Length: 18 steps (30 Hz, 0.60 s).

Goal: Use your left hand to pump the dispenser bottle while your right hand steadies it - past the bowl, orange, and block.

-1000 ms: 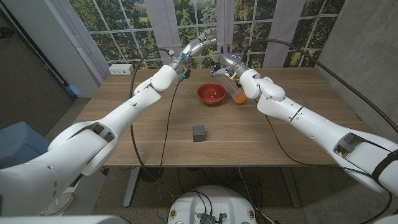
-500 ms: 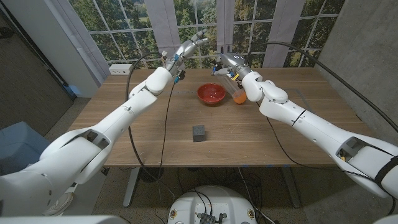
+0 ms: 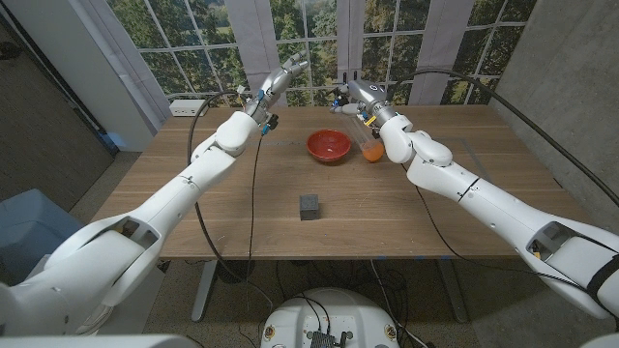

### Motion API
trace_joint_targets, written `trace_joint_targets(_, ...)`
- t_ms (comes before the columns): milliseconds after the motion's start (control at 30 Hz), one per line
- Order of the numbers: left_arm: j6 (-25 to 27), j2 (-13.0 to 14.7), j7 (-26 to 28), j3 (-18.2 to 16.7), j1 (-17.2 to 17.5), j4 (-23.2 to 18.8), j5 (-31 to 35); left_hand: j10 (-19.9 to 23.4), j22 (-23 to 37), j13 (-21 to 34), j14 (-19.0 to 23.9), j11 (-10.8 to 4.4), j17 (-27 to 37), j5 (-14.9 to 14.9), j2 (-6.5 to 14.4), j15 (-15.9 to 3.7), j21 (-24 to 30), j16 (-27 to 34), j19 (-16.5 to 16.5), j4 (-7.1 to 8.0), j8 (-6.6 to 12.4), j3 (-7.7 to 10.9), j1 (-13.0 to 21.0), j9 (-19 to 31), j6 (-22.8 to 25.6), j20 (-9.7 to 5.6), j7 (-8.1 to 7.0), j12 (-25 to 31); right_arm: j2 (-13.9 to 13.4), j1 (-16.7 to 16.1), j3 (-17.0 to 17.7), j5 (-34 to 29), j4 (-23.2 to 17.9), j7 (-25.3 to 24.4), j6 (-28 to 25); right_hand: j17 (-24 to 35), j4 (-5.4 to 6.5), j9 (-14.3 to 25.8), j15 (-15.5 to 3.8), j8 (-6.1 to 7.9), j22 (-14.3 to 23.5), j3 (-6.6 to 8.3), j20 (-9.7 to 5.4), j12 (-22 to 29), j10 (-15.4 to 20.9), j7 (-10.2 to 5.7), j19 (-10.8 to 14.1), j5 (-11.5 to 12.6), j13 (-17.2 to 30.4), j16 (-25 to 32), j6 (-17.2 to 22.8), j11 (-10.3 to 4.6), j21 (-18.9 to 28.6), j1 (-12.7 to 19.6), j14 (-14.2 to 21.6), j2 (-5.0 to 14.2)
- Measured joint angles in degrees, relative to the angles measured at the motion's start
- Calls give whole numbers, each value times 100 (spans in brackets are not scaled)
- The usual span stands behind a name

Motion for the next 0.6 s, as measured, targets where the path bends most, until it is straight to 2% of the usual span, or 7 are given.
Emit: trace_joint_targets(600,408,435,251,-465,773,-822,-451,-1,0,0,0,0,12,0,0,0,-1,0,0,0,0,0,0,1,31,0,31,0,-93,-505,394,186,-258,-704,87,0,16,13,0,-22,-6,-16,-21,-39,1,0,-21,-28,-1,-22,0,0,47,0,0,0)
